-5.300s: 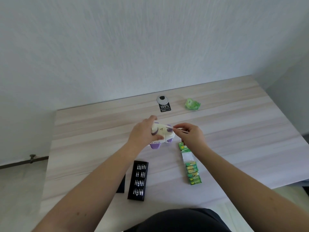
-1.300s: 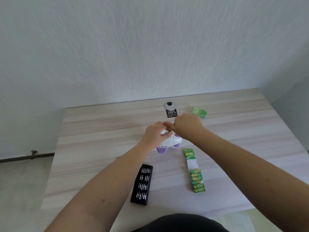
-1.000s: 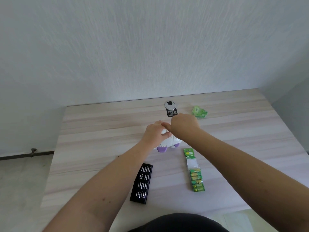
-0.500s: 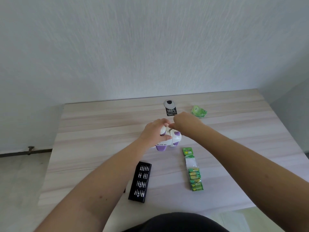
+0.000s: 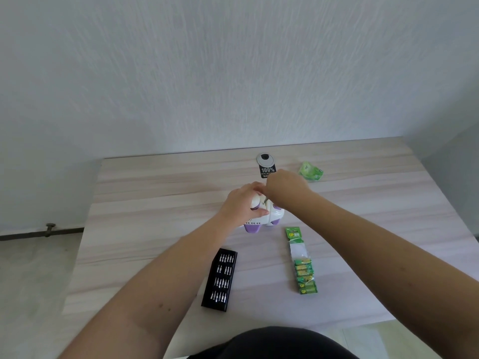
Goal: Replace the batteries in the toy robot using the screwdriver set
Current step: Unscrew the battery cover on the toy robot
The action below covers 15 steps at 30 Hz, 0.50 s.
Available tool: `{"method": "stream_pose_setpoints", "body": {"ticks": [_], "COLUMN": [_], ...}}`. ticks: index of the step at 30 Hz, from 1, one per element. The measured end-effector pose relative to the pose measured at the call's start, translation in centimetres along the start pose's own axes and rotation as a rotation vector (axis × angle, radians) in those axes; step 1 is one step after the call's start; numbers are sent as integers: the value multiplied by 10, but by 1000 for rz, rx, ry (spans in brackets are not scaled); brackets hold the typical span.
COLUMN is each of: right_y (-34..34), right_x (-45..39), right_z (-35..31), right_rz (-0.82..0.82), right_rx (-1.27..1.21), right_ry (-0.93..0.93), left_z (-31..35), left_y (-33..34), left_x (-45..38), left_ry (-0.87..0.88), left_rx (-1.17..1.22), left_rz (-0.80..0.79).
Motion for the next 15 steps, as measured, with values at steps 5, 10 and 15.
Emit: {"method": "stream_pose_setpoints", "body": {"ticks": [5, 10, 15], "right_y": [7, 8, 8], "right_x": [-3, -1, 1], "right_z": [-2, -5, -3], "right_rz": [-105, -114, -71], "right_rx": [-15, 18, -30], "right_ry": [2, -84, -95], "left_z": [0, -1, 1], "left_y": [-1, -1, -2], "left_x": [1, 0, 1], "left_ry": [-7, -13, -4], "left_rx": [-16, -13, 7], "left_rz": [12, 17, 19]}}
Point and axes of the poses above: each hand's wrist, its own x-axis away from the middle knuckle, its own y-axis out of the palm, z = x × y, the point moved 8 cm from there along -x, towards the middle knuckle, and after that the axes turned 9 degrees about -x, right-handed, at the moved point
